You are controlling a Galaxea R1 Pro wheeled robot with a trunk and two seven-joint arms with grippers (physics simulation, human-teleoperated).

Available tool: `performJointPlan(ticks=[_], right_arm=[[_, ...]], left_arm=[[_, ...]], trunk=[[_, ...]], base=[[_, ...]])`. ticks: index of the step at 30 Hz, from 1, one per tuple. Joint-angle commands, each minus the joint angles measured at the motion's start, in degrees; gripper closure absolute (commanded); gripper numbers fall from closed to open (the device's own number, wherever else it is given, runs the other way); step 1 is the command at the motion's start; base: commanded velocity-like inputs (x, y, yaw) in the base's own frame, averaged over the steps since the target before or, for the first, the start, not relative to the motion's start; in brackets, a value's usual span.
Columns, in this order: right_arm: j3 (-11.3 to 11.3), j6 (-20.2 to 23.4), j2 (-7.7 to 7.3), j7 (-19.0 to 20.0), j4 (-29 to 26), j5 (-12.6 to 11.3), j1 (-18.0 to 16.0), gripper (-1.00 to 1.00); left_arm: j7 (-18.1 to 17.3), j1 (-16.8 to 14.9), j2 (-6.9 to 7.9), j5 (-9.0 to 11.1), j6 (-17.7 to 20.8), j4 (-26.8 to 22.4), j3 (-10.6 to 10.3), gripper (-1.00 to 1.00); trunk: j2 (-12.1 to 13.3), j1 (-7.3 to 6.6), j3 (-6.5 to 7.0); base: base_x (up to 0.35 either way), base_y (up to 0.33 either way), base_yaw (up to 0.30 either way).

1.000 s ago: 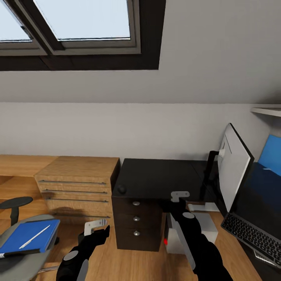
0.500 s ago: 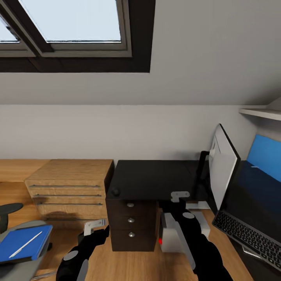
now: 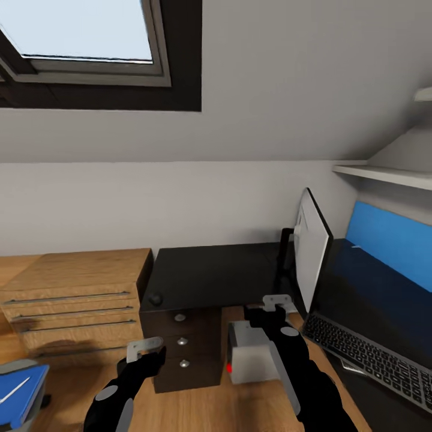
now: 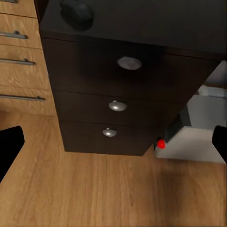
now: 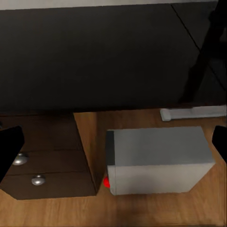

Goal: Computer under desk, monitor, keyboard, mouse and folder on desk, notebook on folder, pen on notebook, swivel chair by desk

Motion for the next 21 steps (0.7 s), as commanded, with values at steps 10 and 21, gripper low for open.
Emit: performJointPlan(ticks=[10, 21], right_arm=[[0.15, 0.32, 0.00, -0.31, 0.02, 0.01, -0.06, -1.00], [0.11, 0.32, 0.00, -0.31, 0.02, -0.05, -0.06, -1.00]], left_arm=[[0.29, -0.03, 0.04, 0.45, 0.35, -0.14, 0.26, -1.00], [0.20, -0.03, 0.05, 0.54, 0.38, -0.18, 2.15, -1.00]], trunk=[[-0.06, 0.01, -0.08], [-0.06, 0.01, -0.08]], base=[[0.000, 0.000, -0.260], [0.000, 0.000, -0.260]])
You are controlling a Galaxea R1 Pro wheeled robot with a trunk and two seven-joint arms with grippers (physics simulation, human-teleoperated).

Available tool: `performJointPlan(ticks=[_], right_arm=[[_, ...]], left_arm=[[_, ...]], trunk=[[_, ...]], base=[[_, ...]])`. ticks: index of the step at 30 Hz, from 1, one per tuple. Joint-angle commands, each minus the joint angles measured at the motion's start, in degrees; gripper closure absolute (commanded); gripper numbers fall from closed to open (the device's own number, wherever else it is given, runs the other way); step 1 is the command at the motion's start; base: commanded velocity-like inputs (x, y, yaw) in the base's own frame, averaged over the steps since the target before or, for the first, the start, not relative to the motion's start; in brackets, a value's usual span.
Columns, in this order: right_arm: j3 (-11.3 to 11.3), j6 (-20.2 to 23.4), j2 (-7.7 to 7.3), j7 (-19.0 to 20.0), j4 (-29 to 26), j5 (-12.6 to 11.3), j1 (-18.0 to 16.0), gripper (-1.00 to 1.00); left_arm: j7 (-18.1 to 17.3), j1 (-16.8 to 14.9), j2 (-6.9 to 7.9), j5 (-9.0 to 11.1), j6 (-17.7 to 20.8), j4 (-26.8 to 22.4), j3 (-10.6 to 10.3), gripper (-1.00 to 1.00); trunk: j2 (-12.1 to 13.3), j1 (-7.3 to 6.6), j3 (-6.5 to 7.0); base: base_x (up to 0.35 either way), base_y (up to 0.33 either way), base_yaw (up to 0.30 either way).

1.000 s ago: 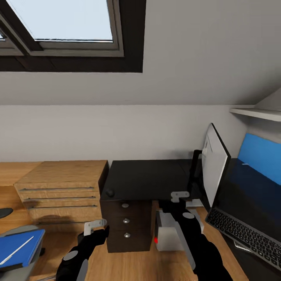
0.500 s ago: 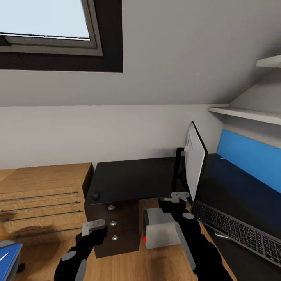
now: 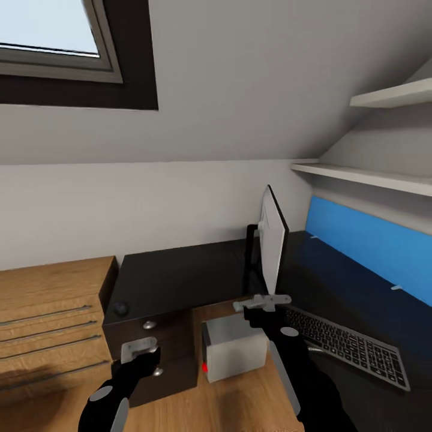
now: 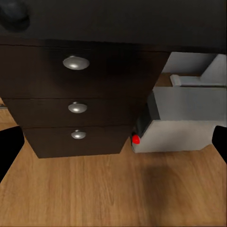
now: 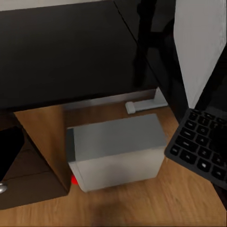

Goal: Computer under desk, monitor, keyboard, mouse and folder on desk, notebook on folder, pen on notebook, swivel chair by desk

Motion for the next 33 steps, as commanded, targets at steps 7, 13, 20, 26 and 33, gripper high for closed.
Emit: performJointPlan(ticks=[7, 13, 20, 26, 33], right_arm=[[0.09, 0.32, 0.00, -0.32, -0.05, -0.02, -0.06, -1.00], [0.09, 0.32, -0.04, -0.32, -0.05, -0.04, -0.06, -1.00], [0.05, 0.32, -0.08, -0.31, -0.08, -0.10, -0.06, -1.00], [-0.07, 0.27, -2.65, 0.85, 0.14, -0.20, -0.06, -1.00], [-5.65, -0.50, -6.58, 2.77, 4.94, -0.34, -0.43, -1.00]], left_arm=[[0.28, -0.03, -0.09, 0.53, 0.33, -0.18, 1.43, -1.00], [0.28, -0.03, -0.07, 0.55, 0.37, -0.18, 2.06, -1.00], [0.28, -0.03, -0.10, 0.60, 0.42, -0.18, 4.37, -1.00], [0.28, -0.03, -0.11, 0.57, 0.39, -0.18, 5.63, -1.00], [0.22, -0.03, -0.11, 0.55, 0.17, -0.17, 5.44, -1.00]], trunk=[[-0.06, 0.01, -0.08], [-0.06, 0.01, -0.08], [-0.06, 0.01, -0.08], [-0.06, 0.01, -0.08], [-0.06, 0.01, -0.08]], base=[[0.000, 0.000, -0.260], [0.000, 0.000, -0.260], [0.000, 0.000, -0.260], [0.000, 0.000, -0.045], [0.089, 0.000, -0.003]])
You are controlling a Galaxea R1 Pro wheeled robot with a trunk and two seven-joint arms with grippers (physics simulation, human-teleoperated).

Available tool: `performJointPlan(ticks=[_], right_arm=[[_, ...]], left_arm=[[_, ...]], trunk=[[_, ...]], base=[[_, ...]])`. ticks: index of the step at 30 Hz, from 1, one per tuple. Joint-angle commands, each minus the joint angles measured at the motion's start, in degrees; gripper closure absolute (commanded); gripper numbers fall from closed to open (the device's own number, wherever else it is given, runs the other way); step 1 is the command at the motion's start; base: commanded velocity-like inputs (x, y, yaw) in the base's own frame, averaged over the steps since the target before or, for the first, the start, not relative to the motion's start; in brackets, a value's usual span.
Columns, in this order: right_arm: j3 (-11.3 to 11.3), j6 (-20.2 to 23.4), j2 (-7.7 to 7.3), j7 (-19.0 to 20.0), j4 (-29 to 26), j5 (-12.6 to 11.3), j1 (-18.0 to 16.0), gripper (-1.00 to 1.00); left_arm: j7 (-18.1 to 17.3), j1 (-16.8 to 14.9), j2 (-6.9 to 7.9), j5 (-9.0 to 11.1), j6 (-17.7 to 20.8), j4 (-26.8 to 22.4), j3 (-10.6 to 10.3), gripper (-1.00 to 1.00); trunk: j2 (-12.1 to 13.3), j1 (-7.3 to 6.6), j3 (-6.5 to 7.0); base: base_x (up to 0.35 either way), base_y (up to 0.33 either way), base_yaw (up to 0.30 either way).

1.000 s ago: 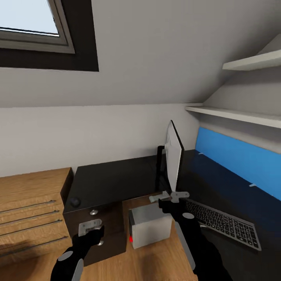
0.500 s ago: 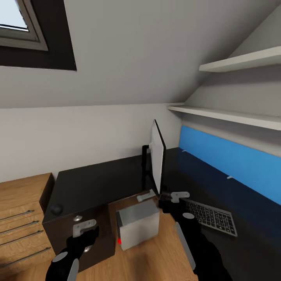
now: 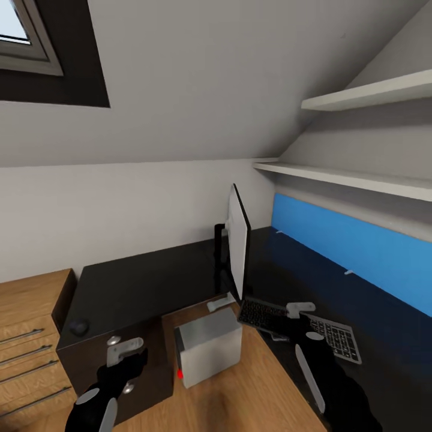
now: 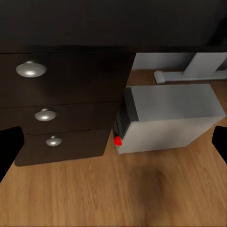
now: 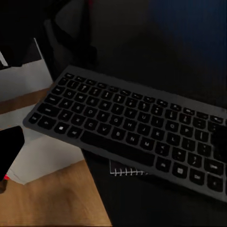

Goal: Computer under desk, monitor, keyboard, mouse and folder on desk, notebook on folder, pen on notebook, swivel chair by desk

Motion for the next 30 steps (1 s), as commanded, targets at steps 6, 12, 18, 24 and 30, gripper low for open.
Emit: performJointPlan(ticks=[6, 12, 18, 24, 30], right_arm=[[-2.24, -8.56, -4.47, 0.02, 16.55, -0.16, -6.18, -1.00], [-2.34, -13.25, -6.16, 0.02, 29.37, -0.26, -11.97, -1.00], [-2.50, -14.70, -6.57, -0.04, 34.57, -0.36, -14.65, -1.00], [-3.15, -14.47, -6.36, -0.25, 35.59, -0.38, -15.18, -1.00], [-4.41, -12.71, -6.31, -0.46, 35.44, -2.08, -15.24, -1.00]], left_arm=[[0.35, -0.04, -0.03, 0.37, 0.14, -0.07, 0.05, -1.00], [0.35, -0.04, -0.07, 0.37, 0.02, -0.09, -0.01, -1.00], [0.35, -0.04, -0.08, 0.37, -0.13, -0.09, -0.06, -1.00], [0.28, -0.04, -0.11, 0.37, -0.20, -0.10, -0.13, -1.00], [0.29, -0.04, -0.12, 0.37, -0.14, -0.10, -0.23, -1.00]], trunk=[[-0.06, 0.02, -0.08], [-0.06, 0.02, -0.08], [-0.06, 0.02, -0.08], [-0.06, 0.02, -0.08], [-0.06, 0.02, -0.08]], base=[[0.099, 0.000, 0.000], [0.151, 0.000, 0.000], [0.279, 0.000, 0.000], [0.301, 0.023, 0.000], [0.196, 0.046, 0.000]])
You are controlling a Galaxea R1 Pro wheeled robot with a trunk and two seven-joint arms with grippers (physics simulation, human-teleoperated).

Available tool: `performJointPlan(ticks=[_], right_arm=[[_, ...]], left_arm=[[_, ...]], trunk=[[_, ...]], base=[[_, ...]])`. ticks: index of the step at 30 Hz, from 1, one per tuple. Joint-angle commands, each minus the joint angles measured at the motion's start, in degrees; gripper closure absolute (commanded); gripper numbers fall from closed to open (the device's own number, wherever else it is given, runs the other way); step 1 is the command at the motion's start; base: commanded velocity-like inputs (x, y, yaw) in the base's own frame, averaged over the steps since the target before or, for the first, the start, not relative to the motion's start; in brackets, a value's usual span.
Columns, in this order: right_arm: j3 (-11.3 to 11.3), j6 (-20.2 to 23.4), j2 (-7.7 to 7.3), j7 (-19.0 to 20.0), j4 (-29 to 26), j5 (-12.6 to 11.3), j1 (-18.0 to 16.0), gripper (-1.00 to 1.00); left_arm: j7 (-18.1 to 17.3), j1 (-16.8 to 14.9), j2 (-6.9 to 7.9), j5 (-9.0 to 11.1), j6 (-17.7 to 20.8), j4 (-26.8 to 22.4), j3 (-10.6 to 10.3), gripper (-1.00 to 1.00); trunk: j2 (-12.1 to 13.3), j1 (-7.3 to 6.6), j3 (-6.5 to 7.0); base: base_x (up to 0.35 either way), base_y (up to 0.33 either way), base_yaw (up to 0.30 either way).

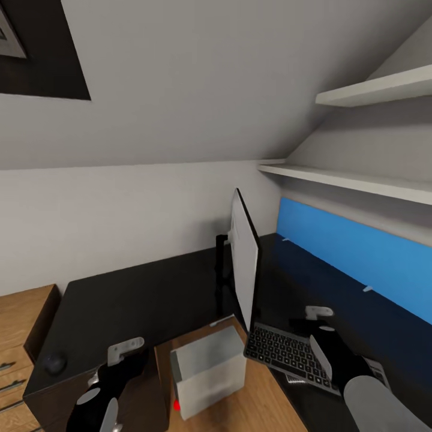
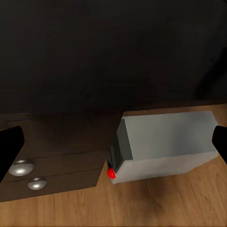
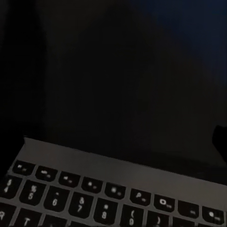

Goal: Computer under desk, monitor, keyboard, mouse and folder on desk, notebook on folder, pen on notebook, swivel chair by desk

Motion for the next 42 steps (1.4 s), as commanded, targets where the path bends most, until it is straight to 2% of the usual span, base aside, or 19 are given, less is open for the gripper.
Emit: performJointPlan(ticks=[1, 3, 6, 18, 21, 22, 25, 29, 32, 42], right_arm=[[-0.27, 0.55, -0.01, -0.14, -0.24, -0.74, -0.02, -1.00], [-0.97, 1.10, -0.04, -0.09, -0.65, -2.20, -0.03, -1.00], [-1.23, 1.46, -0.05, -0.06, -0.86, -3.02, -0.04, -1.00], [-1.45, 4.13, -0.07, -0.05, -1.23, -3.35, -0.03, -1.00], [-1.44, 7.04, -0.17, -0.05, -1.60, -3.37, -0.05, -1.00], [-1.47, 11.97, -0.09, -0.05, -4.09, -3.38, -0.05, -1.00], [-1.48, 14.44, -0.06, 0.00, -4.82, -3.65, -0.03, -1.00], [-1.33, 22.88, 0.04, 0.03, -6.23, -4.74, -0.04, -1.00], [-1.40, 28.63, 0.10, 0.03, -10.75, -5.12, -0.02, -1.00], [-1.10, 30.06, 0.20, -0.13, -12.05, -4.93, -0.03, -1.00]], left_arm=[[0.27, -0.04, -0.03, 0.45, 0.30, -0.10, 0.01, -1.00], [0.26, -0.04, -0.03, 0.45, 0.38, -0.66, 0.02, -1.00], [0.25, -0.04, -0.15, 0.52, 0.44, -2.70, 0.09, -1.00], [0.33, -0.04, -0.29, 0.57, 0.54, -3.81, 0.19, -1.00], [0.33, -0.04, -0.30, 0.55, 0.55, -3.83, 0.20, -1.00], [0.34, -0.04, -0.30, 0.57, 0.55, -3.84, 0.20, -1.00], [0.34, -0.04, -0.30, 0.55, 0.57, -3.83, 0.20, -1.00], [0.34, -0.04, -0.30, 0.54, 0.63, -3.80, 0.20, -1.00], [0.34, -0.04, -0.30, 0.54, 0.64, -3.82, 0.20, -1.00], [0.34, -0.04, -0.30, 0.54, 0.56, -3.83, 0.20, -1.00]], trunk=[[-0.06, 0.02, -0.08], [-0.06, 0.02, -0.08], [-0.06, 0.02, -0.08], [-0.06, 0.02, -0.08], [-0.06, 0.02, -0.08], [-0.06, 0.02, -0.08], [-0.06, 0.02, -0.08], [-0.06, 0.02, -0.08], [-0.06, 0.02, -0.08], [-4.07, 2.21, -1.88]], base=[[0.076, 0.018, 0.000], [0.046, 0.011, 0.000], [0.015, 0.004, 0.000], [0.001, 0.000, 0.000], [0.000, 0.000, 0.000], [0.000, 0.000, 0.000], [0.000, 0.000, 0.000], [0.000, 0.000, 0.000], [0.000, 0.000, 0.000], [0.000, 0.000, 0.000]])
